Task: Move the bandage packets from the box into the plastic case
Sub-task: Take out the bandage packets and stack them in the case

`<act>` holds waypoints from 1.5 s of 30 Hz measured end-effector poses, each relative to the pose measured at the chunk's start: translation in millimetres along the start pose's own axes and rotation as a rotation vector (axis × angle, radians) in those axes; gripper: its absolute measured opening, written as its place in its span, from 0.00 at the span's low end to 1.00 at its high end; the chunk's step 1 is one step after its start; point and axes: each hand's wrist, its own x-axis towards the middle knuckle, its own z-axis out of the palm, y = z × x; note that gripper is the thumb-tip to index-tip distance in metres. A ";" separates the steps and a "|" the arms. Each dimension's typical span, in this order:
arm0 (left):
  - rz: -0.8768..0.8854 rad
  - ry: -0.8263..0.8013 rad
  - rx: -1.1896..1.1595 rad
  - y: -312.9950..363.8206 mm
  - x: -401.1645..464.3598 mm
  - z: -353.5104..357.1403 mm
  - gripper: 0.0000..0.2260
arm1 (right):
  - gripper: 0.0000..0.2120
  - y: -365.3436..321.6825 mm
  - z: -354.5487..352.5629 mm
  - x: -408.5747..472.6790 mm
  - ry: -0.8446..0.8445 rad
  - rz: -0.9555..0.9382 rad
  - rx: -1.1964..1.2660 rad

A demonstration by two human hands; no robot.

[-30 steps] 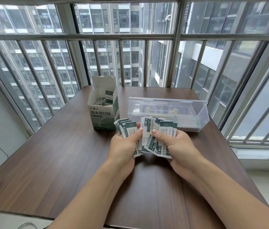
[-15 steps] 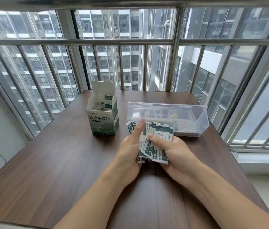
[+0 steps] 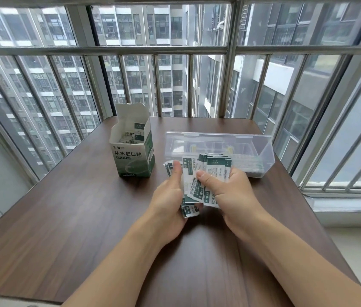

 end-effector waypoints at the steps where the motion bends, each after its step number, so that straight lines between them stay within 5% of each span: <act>1: 0.008 -0.008 0.014 -2.8 -0.4 2.5 0.24 | 0.11 2.6 2.5 1.1 0.021 -0.049 -0.095; 4: 0.047 -0.014 0.067 -7.1 0.9 3.7 0.24 | 0.07 9.2 9.8 2.6 0.004 -0.169 -0.334; 16: 0.226 0.079 0.098 -18.2 1.9 -4.5 0.08 | 0.13 13.8 4.6 -3.6 0.207 -0.145 0.024; 26: 0.295 0.079 0.021 -16.9 3.3 -3.0 0.13 | 0.09 10.6 4.3 -4.7 0.141 -0.011 0.251; 31: 0.276 0.025 0.045 -16.4 1.6 -0.4 0.08 | 0.10 11.1 5.8 -6.3 0.152 -0.035 0.210; 45: 0.313 0.132 0.006 -11.0 2.7 -5.9 0.14 | 0.11 6.8 1.1 -8.7 0.205 -0.091 0.203</act>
